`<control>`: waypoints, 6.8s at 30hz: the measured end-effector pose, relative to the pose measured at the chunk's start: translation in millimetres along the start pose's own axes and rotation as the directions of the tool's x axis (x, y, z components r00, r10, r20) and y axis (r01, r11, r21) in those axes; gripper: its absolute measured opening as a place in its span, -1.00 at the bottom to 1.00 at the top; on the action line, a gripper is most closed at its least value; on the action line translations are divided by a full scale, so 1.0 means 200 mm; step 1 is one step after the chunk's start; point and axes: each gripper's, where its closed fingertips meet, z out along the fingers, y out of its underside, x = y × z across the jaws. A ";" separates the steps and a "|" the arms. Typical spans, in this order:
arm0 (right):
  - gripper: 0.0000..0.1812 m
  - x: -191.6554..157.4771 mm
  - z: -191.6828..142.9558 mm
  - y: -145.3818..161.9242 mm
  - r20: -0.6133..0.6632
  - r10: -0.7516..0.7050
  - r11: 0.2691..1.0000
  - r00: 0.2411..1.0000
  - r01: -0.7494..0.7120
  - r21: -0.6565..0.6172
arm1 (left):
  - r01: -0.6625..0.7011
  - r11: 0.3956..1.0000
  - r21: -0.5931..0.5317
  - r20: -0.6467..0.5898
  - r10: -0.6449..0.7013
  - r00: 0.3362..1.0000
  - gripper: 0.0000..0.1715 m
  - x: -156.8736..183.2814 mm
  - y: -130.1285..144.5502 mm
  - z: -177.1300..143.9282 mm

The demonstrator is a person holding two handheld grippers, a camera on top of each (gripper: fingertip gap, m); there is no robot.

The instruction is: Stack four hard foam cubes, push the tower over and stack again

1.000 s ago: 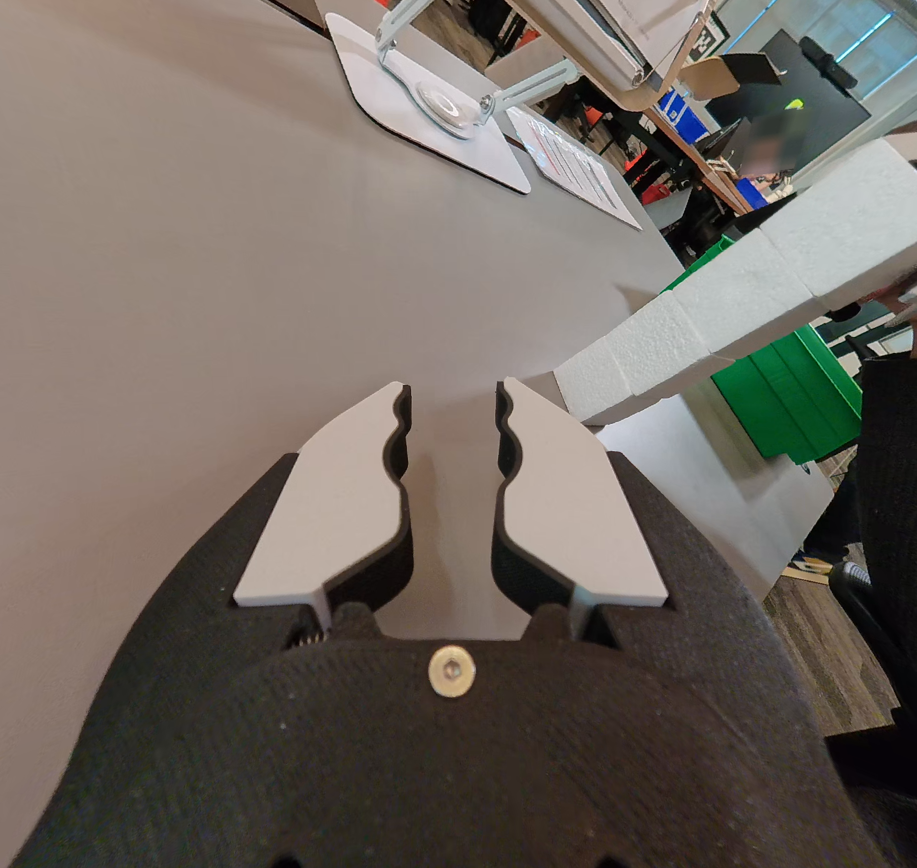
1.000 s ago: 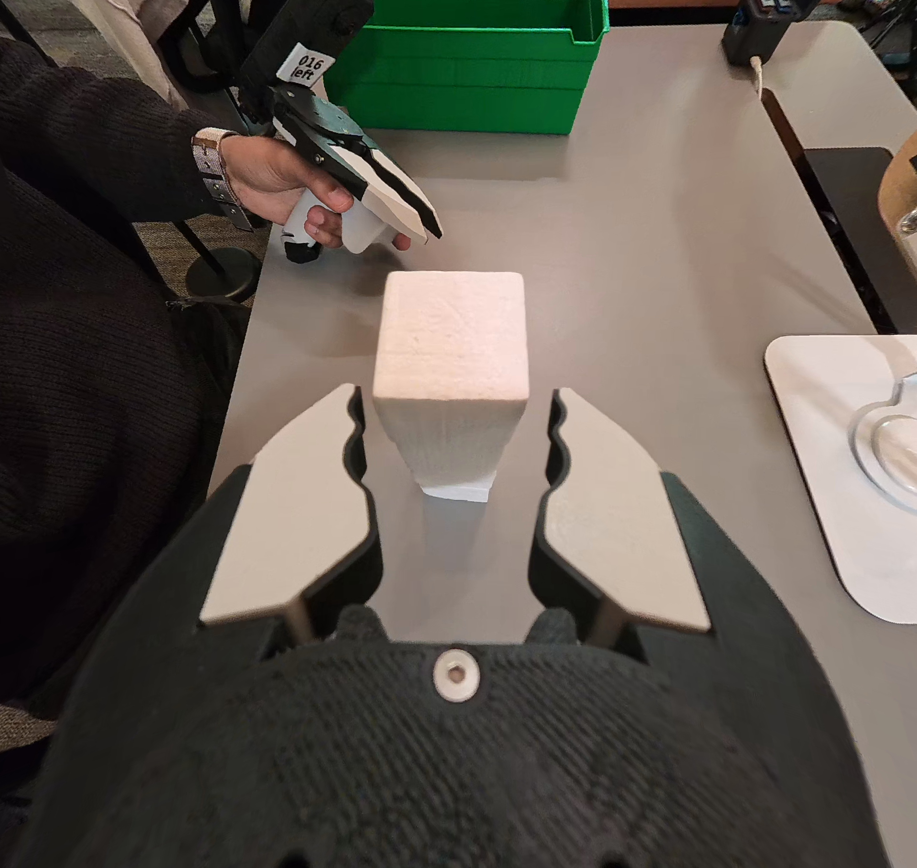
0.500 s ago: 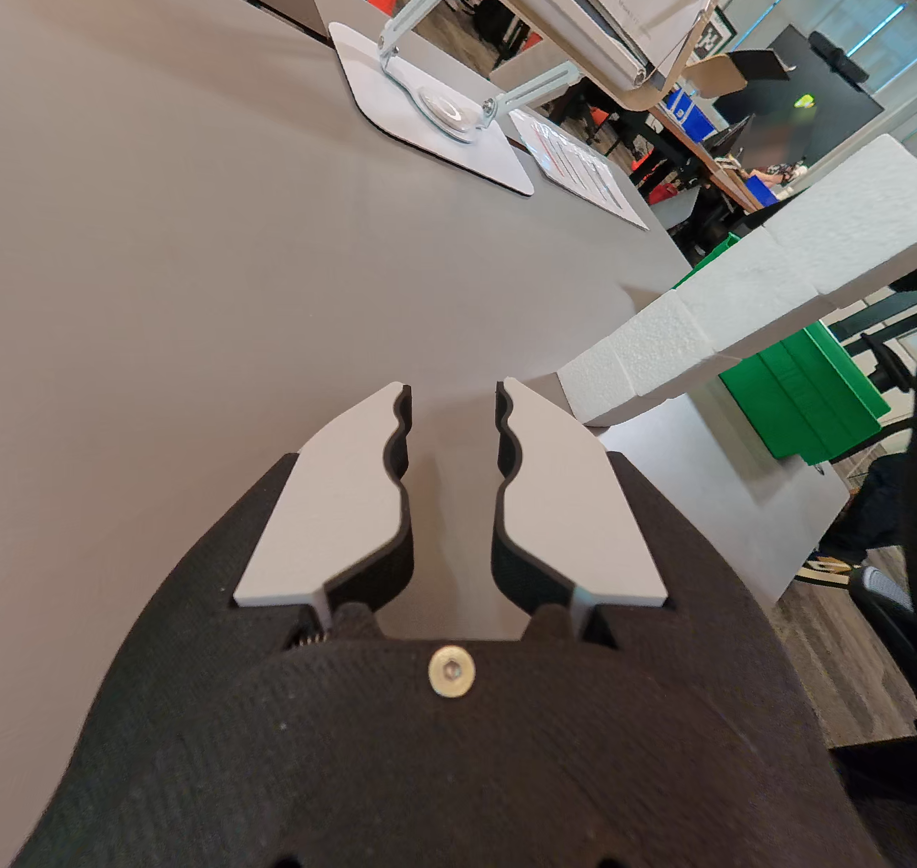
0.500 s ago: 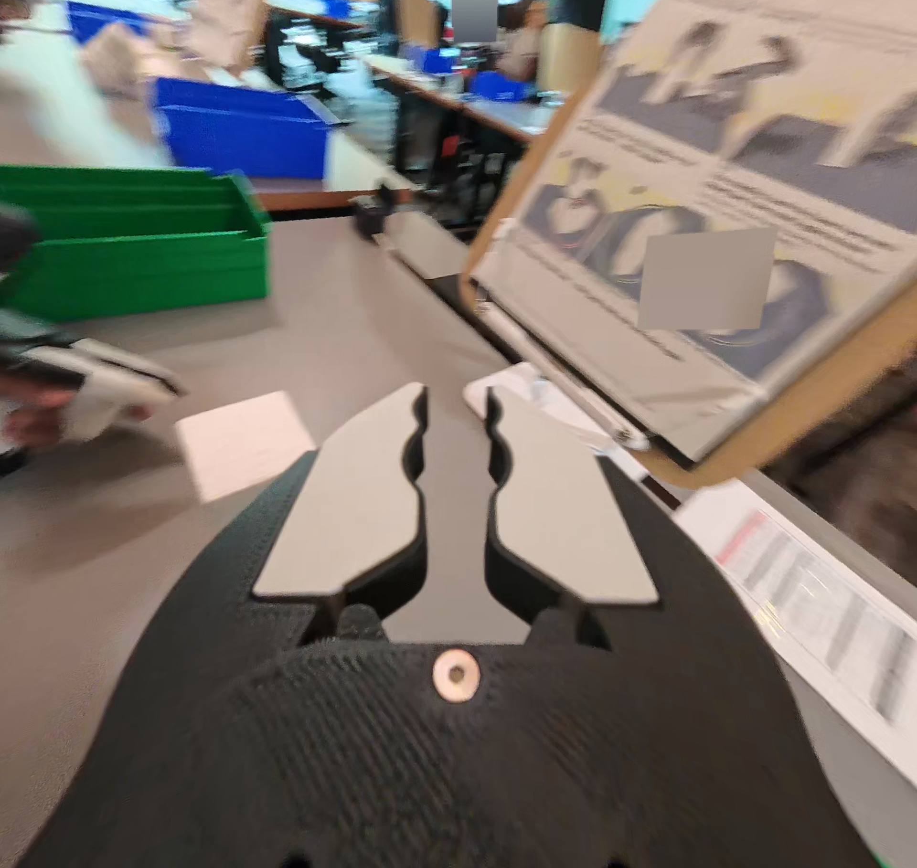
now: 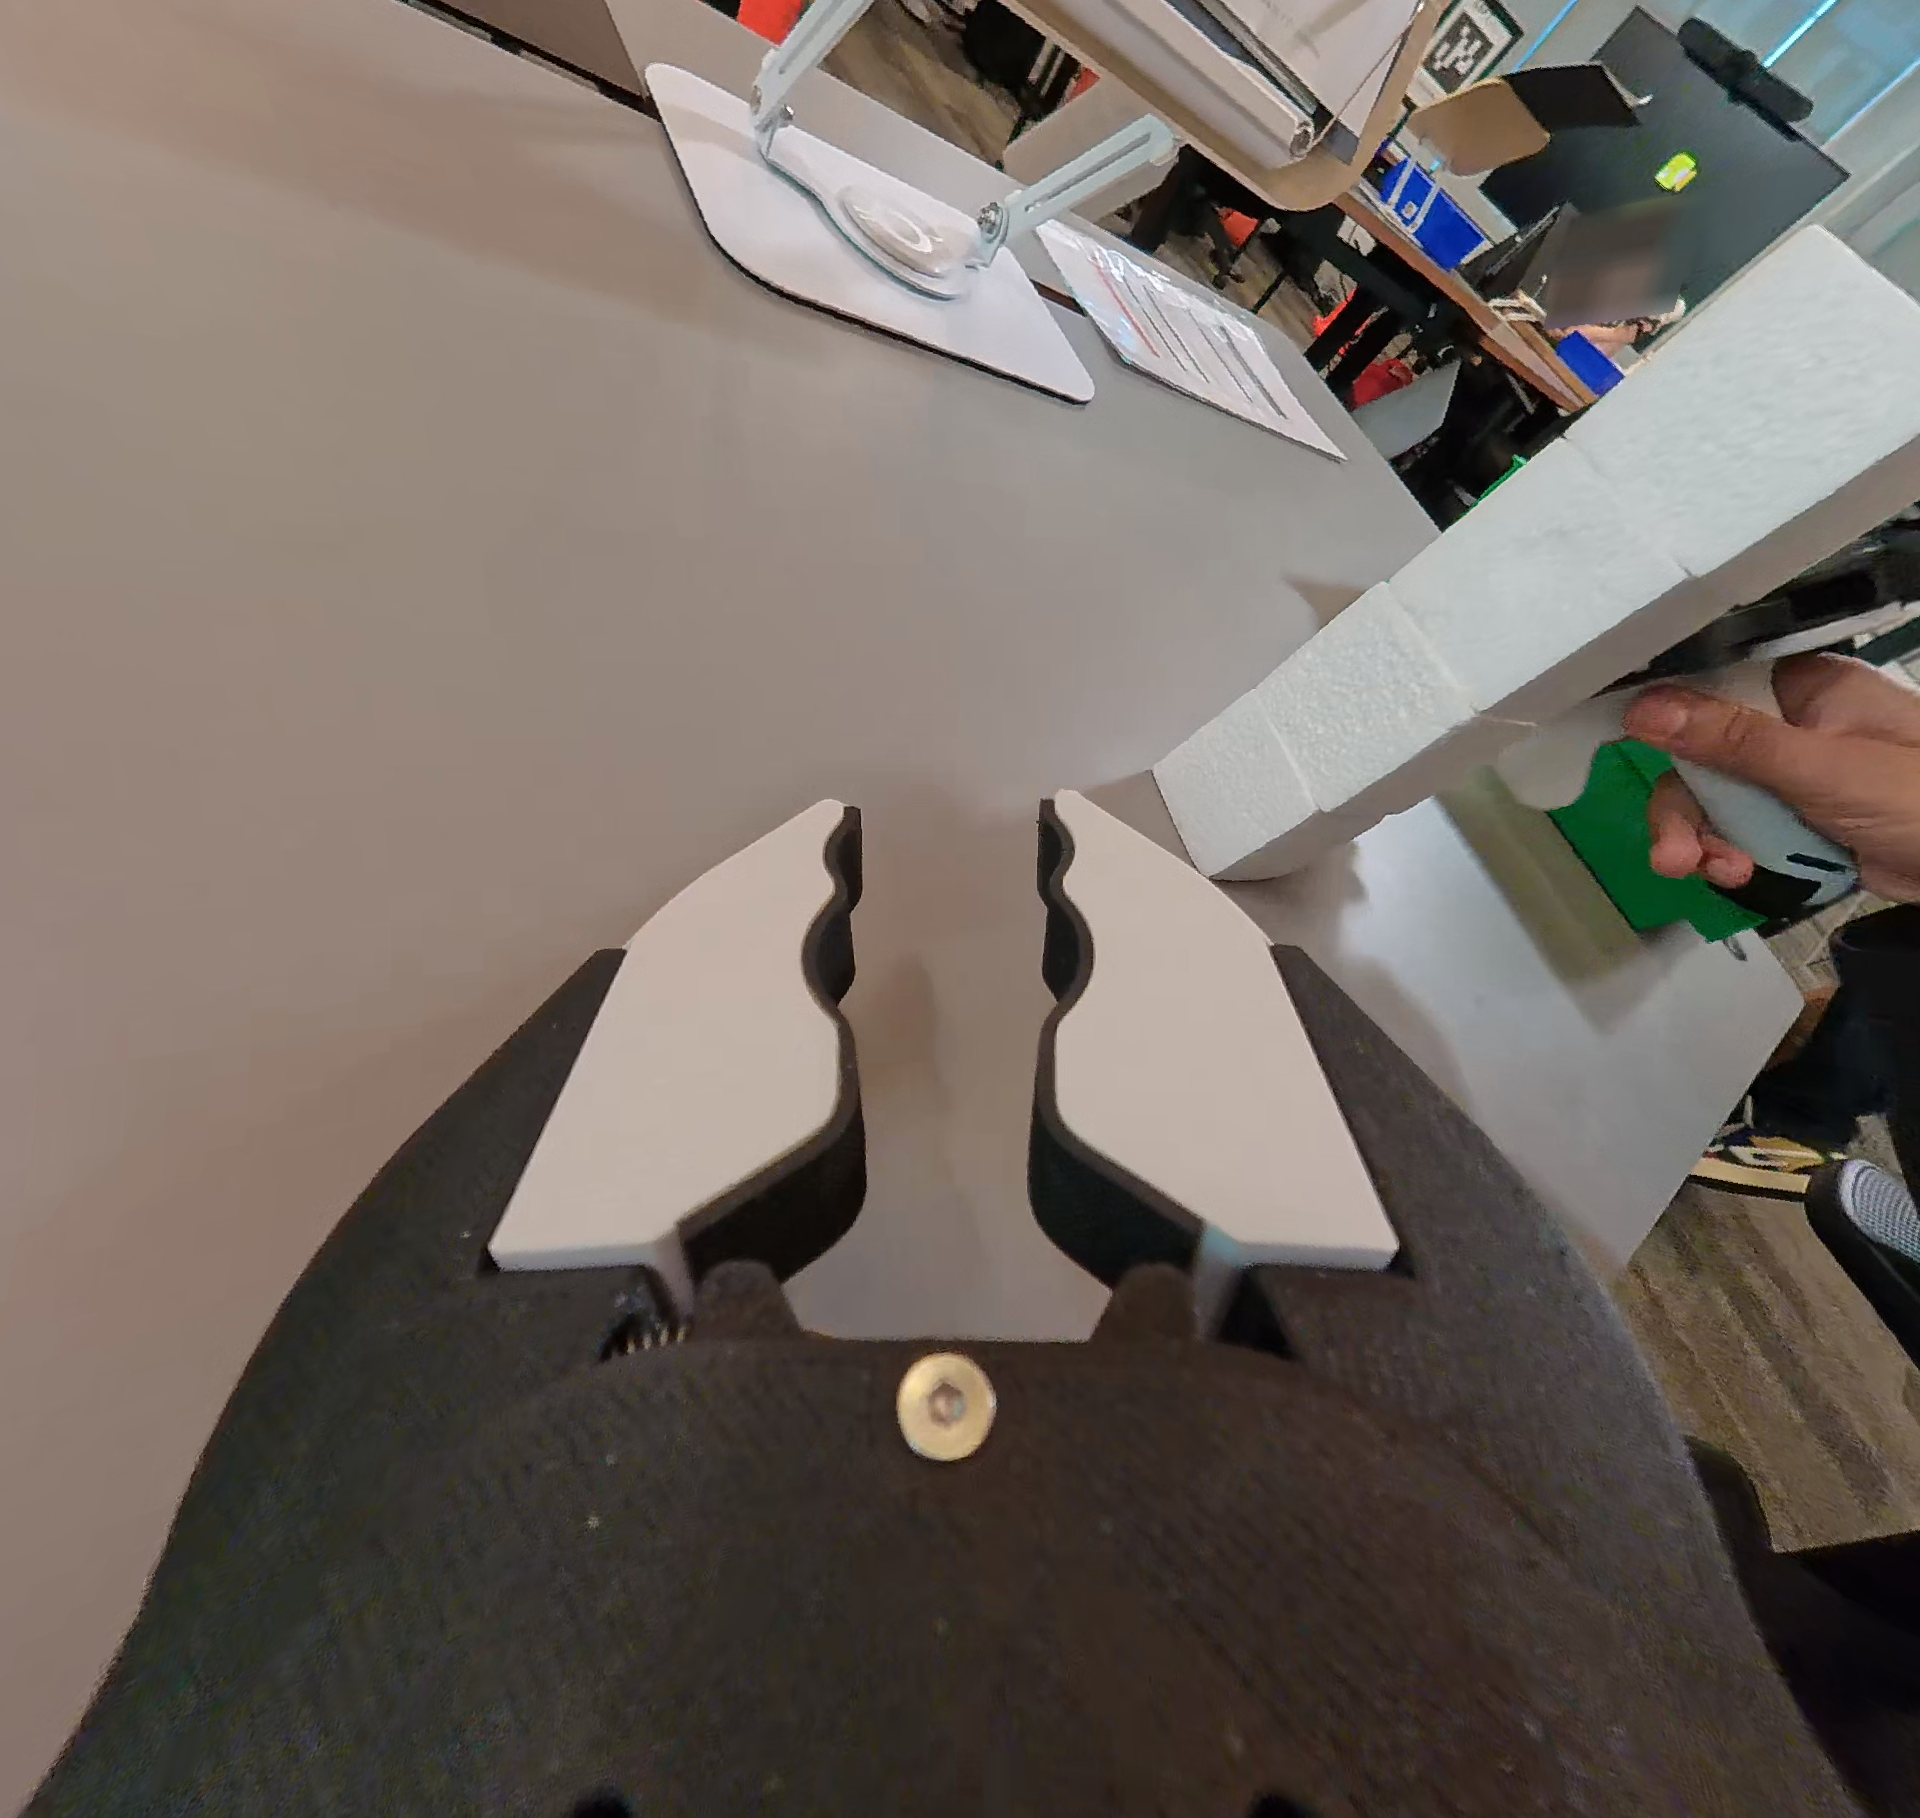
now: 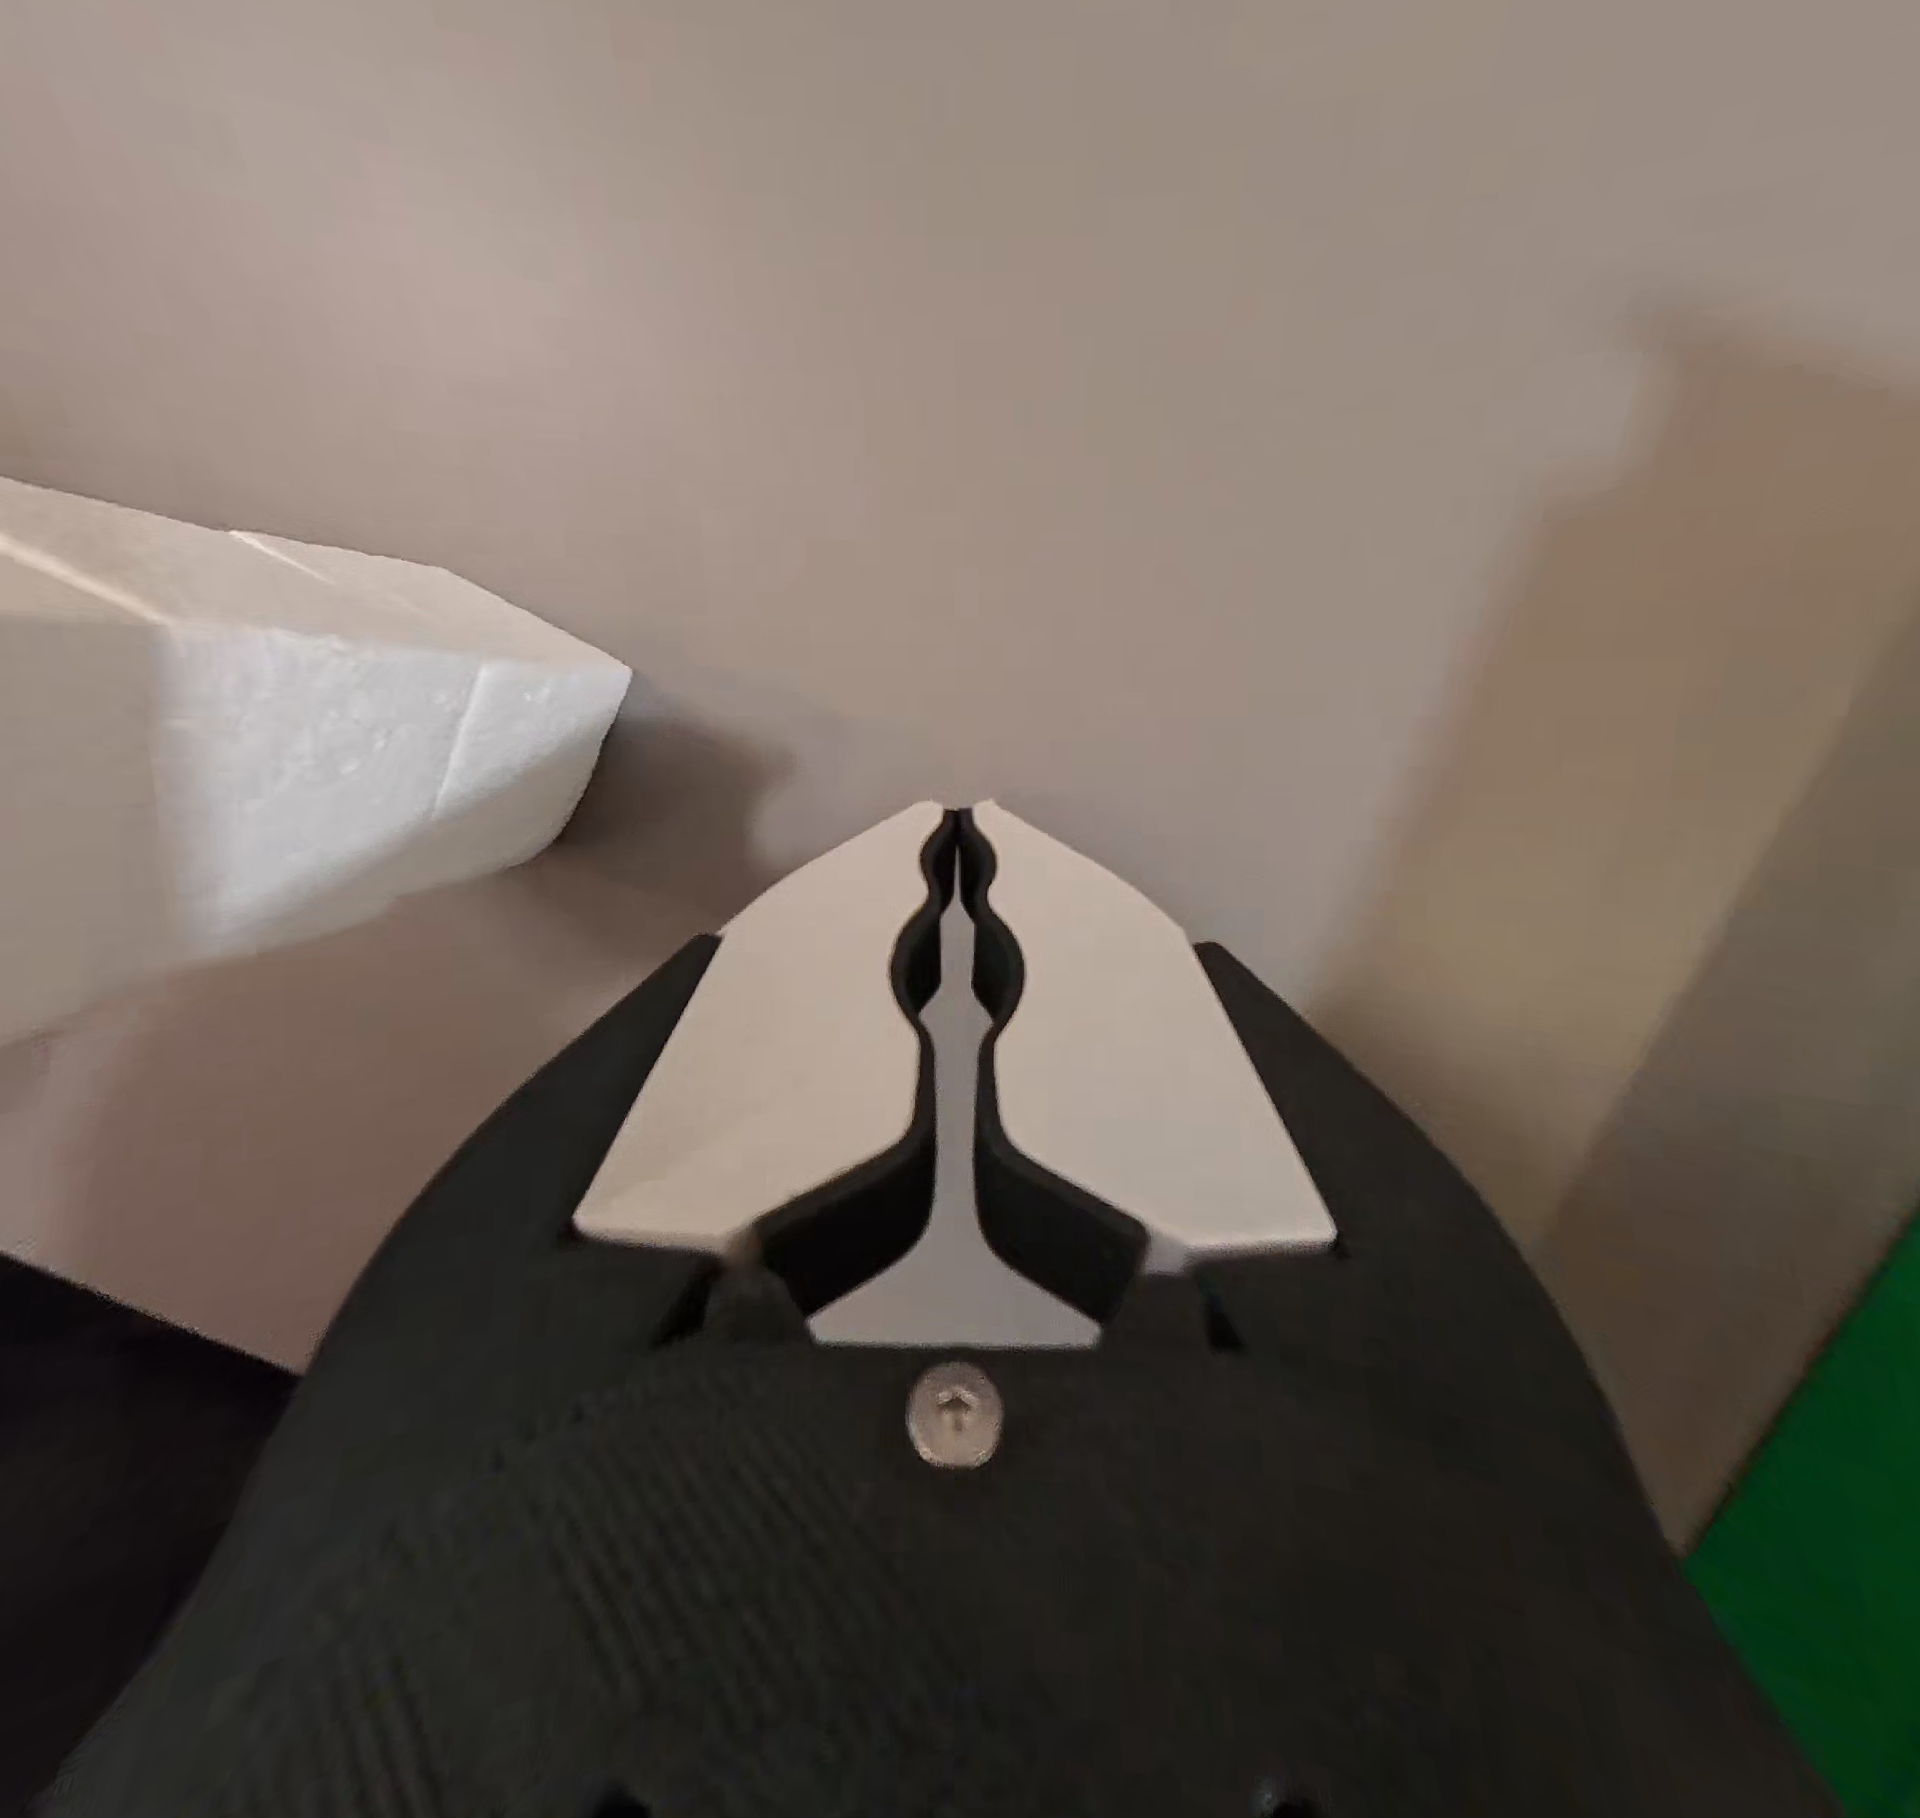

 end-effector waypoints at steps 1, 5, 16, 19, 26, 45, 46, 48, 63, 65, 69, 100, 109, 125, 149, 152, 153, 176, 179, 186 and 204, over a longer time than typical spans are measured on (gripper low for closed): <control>-1.00 0.00 0.01 0.00 -0.012 -0.001 1.000 1.000 0.001 -0.005 | -0.006 1.000 0.003 0.003 0.006 1.000 -0.62 0.00 0.00 0.00; -1.00 -0.10 0.01 -0.03 0.047 0.018 1.000 0.999 -0.018 -0.001 | -0.024 1.000 0.004 0.013 0.024 1.000 -0.62 0.00 -0.01 0.00; -1.00 -0.44 -0.28 -0.41 0.486 -0.081 0.911 0.870 -0.133 0.391 | -0.093 0.993 0.069 0.089 0.087 0.992 -0.64 -0.04 -0.07 -0.04; -1.00 -0.40 -0.38 -0.42 0.556 -0.076 0.872 0.828 -0.215 0.439 | -0.079 0.989 0.128 0.137 0.061 0.989 -0.65 -0.09 -0.12 -0.07; -0.98 -0.14 -0.40 -0.36 0.397 -0.031 0.825 0.917 -0.201 0.528 | -0.066 0.963 0.262 0.264 -0.006 0.965 -0.61 -0.20 -0.23 -0.16; -0.53 -0.26 -0.39 -0.07 0.185 -0.371 0.707 0.910 0.148 0.691 | -0.002 0.961 0.278 0.268 -0.075 0.960 -0.58 -0.26 -0.23 -0.18; -0.51 -0.31 -0.41 -0.05 0.180 -0.419 0.687 0.890 0.181 0.704 | 0.000 0.961 0.278 0.266 -0.078 0.961 -0.58 -0.26 -0.23 -0.18; -0.43 -0.44 -0.45 0.00 0.198 -0.528 0.639 0.826 0.233 0.733 | 0.001 0.961 0.277 0.264 -0.077 0.961 -0.58 -0.26 -0.23 -0.18; -0.23 -1.29 -0.47 0.68 0.293 -0.930 0.368 0.223 0.524 0.768 | -0.009 0.963 0.268 0.258 -0.063 0.964 -0.59 -0.24 -0.22 -0.17; -0.22 -1.31 -0.40 0.72 0.223 -0.955 0.298 0.198 0.593 0.748 | -0.014 0.963 0.269 0.259 -0.058 0.964 -0.59 -0.23 -0.22 -0.17; -0.20 -1.30 -0.27 0.78 0.068 -0.989 0.140 0.128 0.726 0.673 | -0.024 0.963 0.267 0.264 -0.049 0.963 -0.59 -0.23 -0.22 -0.17; -0.40 -0.43 -0.62 0.11 0.055 -0.742 0.360 0.668 0.328 0.873 | -0.048 0.972 0.231 0.242 -0.009 0.970 -0.60 -0.19 -0.20 -0.14; -0.40 -0.20 -0.27 0.11 0.269 -0.726 0.594 0.633 0.380 0.710 | -0.055 0.981 0.184 0.189 0.020 0.982 -0.62 -0.14 -0.16 -0.09; -0.04 -0.13 -0.49 0.03 0.408 -0.554 0.655 0.726 0.076 0.752 | -0.406 0.895 0.187 0.260 0.353 0.899 -0.71 -0.01 -0.24 -0.08; -0.07 0.00 -0.33 0.14 0.079 0.013 0.719 0.997 -0.064 0.692 | -0.294 0.948 0.124 0.153 0.275 0.949 -0.62 0.02 -0.19 0.07; -0.04 -0.03 -0.37 0.23 0.114 0.042 0.716 0.993 -0.109 0.689 | -0.346 0.934 0.093 0.199 0.323 0.925 -0.62 -0.02 -0.18 0.06; -0.02 -0.05 -0.36 0.26 0.112 0.060 0.718 0.992 -0.121 0.686 | -0.375 0.922 0.093 0.255 0.342 0.904 -0.65 -0.05 -0.18 0.04; -0.05 -0.23 -0.14 0.15 0.044 -0.094 0.804 0.995 0.050 0.592 | -0.251 0.967 0.033 0.170 0.242 0.955 -0.64 -0.01 -0.09 0.07; -0.09 -0.20 -0.09 0.17 -0.039 -0.120 0.821 0.992 0.122 0.558 | -0.208 0.976 0.063 0.151 0.197 0.969 -0.65 -0.01 -0.11 0.05; -0.32 -0.20 -0.09 0.16 0.085 -0.107 0.831 0.991 0.042 0.555 | -0.364 0.931 0.005 0.198 0.356 0.913 -0.68 0.02 -0.08 0.07; -0.67 -0.11 -0.07 0.14 0.075 -0.247 0.813 0.966 0.164 0.558 | -0.223 0.975 0.029 0.115 0.218 0.969 -0.69 0.05 -0.10 0.16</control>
